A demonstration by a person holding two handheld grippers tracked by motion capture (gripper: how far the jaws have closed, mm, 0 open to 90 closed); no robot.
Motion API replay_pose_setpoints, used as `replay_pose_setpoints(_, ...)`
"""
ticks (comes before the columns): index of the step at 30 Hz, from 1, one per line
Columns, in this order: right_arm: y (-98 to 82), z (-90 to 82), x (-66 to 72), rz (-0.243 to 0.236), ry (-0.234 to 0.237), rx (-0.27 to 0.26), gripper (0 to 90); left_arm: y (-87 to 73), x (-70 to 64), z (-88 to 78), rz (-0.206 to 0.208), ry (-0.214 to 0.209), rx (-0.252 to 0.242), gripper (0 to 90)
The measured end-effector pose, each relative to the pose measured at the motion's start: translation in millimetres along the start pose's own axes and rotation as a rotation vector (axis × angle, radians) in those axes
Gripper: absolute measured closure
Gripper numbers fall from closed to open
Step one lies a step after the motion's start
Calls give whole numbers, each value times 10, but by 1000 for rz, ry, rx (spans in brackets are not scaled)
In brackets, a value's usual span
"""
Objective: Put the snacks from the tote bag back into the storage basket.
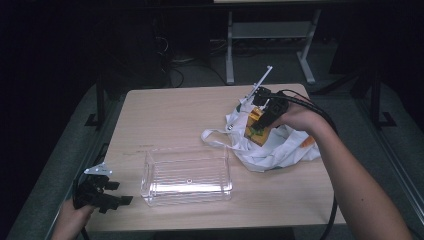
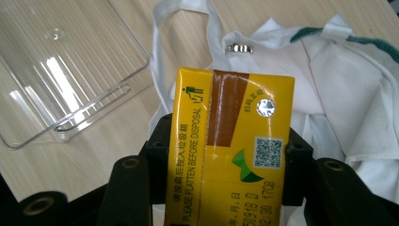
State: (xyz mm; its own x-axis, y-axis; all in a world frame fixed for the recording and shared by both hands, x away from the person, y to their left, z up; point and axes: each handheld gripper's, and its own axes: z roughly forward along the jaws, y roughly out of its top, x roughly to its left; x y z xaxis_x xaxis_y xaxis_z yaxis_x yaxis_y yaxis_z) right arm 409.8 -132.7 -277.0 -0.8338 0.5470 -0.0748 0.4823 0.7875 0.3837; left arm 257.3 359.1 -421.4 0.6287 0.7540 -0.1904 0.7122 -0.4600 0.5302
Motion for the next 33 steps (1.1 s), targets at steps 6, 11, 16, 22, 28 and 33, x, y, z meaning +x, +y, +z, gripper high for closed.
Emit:
replay_pose_setpoints(6, 70, -46, 131, -44, 16, -11, 514, 0, -1, 0, 0, -1, 0, 160)
replay_pose_setpoints(11, 130, -64, 249, -86, 34, -15, 514, 1, -4, 7, 0, -4, 3, 160)
replay_pose_setpoints(16, 183, -46, 340, -114, 52, -15, 514, 3, -8, 10, 4, -6, 5, 160)
replay_pose_setpoints(22, 227, -19, 415, -144, 63, -24, 514, 1, -3, 8, 1, -4, 3, 160)
replay_pose_setpoints(28, 282, -4, 511, -179, 83, -26, 514, 2, -6, 6, 6, -4, 6, 160)
replay_pose_setpoints(33, 330, 20, 607, -236, 96, -32, 514, 6, -13, 10, 4, -6, 3, 160)
